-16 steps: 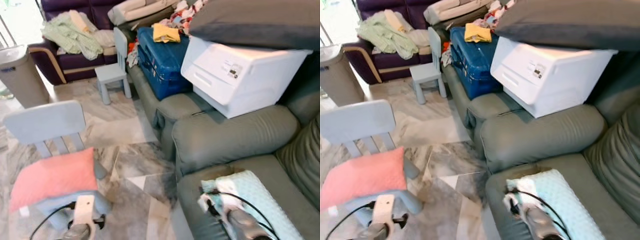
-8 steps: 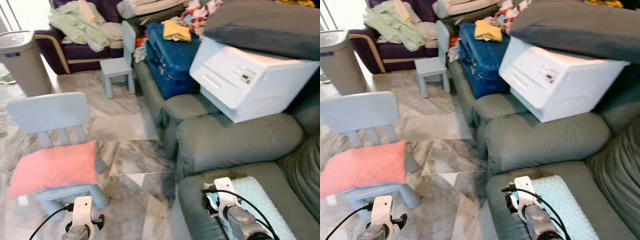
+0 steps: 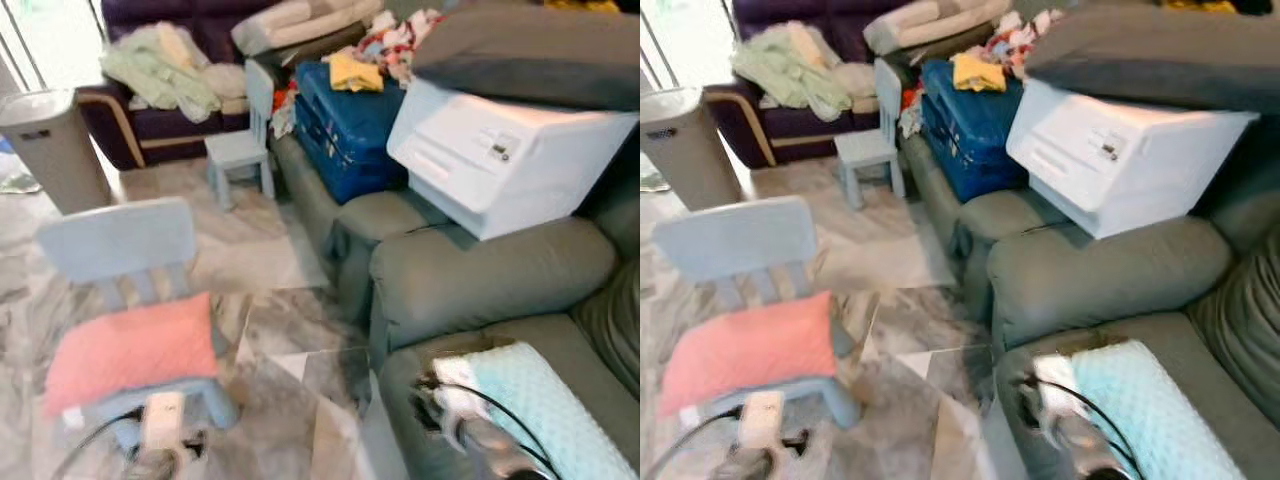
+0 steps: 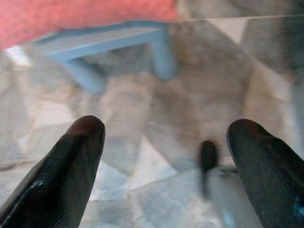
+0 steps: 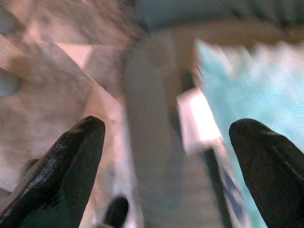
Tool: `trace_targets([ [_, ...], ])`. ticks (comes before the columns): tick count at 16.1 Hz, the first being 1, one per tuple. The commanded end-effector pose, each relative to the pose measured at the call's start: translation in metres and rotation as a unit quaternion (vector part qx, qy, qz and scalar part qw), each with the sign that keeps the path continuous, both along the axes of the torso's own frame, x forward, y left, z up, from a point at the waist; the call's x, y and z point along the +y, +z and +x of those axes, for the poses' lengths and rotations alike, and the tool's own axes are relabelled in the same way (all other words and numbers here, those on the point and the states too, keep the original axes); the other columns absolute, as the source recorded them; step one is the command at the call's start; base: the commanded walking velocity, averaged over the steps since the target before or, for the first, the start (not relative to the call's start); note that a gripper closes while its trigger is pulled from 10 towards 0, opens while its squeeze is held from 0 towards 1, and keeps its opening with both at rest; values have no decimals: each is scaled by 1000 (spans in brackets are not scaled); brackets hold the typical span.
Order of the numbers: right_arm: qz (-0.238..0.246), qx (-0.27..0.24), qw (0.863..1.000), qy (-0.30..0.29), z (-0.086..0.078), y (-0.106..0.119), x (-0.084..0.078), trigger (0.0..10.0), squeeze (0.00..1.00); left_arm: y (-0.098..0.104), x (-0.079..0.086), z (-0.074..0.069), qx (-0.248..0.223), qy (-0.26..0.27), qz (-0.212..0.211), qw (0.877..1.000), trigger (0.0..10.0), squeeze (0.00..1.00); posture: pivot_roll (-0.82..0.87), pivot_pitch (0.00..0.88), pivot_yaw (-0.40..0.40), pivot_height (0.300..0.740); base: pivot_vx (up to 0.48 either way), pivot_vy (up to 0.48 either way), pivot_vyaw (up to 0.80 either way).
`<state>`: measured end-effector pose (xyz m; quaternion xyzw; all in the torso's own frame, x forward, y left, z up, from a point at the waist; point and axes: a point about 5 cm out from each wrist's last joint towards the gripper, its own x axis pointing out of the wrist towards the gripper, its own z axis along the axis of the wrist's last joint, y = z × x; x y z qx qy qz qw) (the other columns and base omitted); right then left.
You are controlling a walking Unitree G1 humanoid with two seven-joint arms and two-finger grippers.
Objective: Move the pillow to the sofa
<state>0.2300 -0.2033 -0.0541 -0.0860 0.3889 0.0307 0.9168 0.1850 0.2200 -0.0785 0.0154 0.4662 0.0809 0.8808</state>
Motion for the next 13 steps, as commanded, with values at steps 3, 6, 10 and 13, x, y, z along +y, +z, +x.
trace_targets([
  [3, 12, -9, 1000, 1, 7, 3, 10, 10000, 0, 3, 9, 2, 0, -5, 13, 1000, 10000, 0, -26, 0, -4, 740, 0, 444, 0],
  [6, 15, -10, 1000, -1, 7, 3, 12, 10000, 0, 3, 9, 2, 0, -5, 13, 1000, 10000, 0, -29, 0, 0, 740, 0, 442, 0],
  [10, 15, -10, 1000, -1, 7, 3, 12, 10000, 0, 3, 9, 2, 0, -5, 13, 1000, 10000, 0, -29, 0, 0, 740, 0, 442, 0],
  [13, 15, -10, 1000, -1, 7, 3, 12, 10000, 0, 3, 9, 2, 0, -5, 13, 1000, 10000, 0, -29, 0, 0, 740, 0, 442, 0],
])
